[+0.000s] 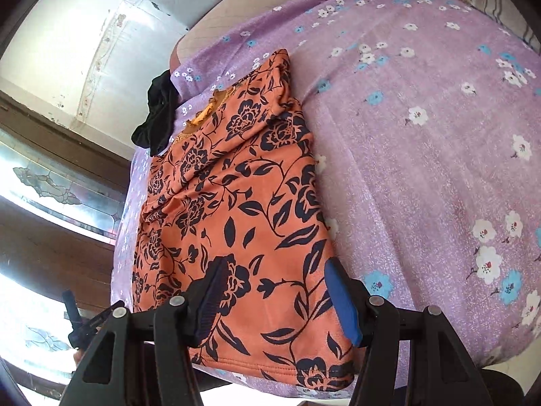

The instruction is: Fold small clothes

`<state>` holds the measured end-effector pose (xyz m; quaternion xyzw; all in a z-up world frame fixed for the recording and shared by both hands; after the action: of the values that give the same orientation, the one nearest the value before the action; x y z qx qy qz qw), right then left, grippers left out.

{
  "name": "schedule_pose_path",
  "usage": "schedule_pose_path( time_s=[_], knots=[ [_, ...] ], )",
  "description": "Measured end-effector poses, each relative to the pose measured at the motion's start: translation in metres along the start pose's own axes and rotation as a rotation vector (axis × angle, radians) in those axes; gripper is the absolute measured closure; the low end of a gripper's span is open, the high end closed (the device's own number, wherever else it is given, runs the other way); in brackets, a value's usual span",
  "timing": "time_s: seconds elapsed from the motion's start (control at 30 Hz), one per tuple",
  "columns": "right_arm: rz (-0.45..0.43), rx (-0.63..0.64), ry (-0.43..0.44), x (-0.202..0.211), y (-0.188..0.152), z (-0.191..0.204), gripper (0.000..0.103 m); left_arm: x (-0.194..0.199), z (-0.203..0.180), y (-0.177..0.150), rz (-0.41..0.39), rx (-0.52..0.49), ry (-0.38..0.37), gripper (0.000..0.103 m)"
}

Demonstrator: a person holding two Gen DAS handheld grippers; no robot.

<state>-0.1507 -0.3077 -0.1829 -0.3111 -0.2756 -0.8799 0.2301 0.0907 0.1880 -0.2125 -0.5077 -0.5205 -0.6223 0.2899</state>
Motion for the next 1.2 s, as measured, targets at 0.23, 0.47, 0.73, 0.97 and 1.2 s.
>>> schedule_pose_path(
  time_s=[0.23, 0.47, 0.73, 0.97, 1.2],
  knots=[
    [0.021, -0.069, 0.039, -0.003, 0.001, -0.017, 0.041, -0.015, -0.012, -0.004, 0.065, 0.023, -0.137, 0.050],
    [0.068, -0.198, 0.066, -0.014, 0.004, -0.042, 0.040, -0.019, -0.027, -0.004, 0.044, -0.031, -0.190, 0.050],
    [0.127, -0.203, 0.134, -0.026, 0.002, -0.045, 0.041, -0.022, -0.030, 0.007, 0.024, -0.045, -0.204, 0.049],
    [0.249, -0.047, 0.158, -0.051, -0.012, -0.014, 0.055, -0.029, -0.034, 0.015, 0.023, -0.072, -0.223, 0.062],
    [0.231, -0.048, 0.162, -0.057, -0.011, -0.011, 0.047, -0.028, -0.039, 0.014, 0.001, -0.122, -0.228, 0.055]
  ],
)
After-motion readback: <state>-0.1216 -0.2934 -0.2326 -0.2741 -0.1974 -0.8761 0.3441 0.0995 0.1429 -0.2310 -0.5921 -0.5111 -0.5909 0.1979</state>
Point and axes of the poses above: each gripper's, at about its wrist camera, not at the fingertips, and x roughly against the way its jaws point, z to its left, y to its top, the point moved 1 cm from there along -x, roughly the way its jaws point, and after that the axes turned 3 degrees about y, right-handed, at the moved point
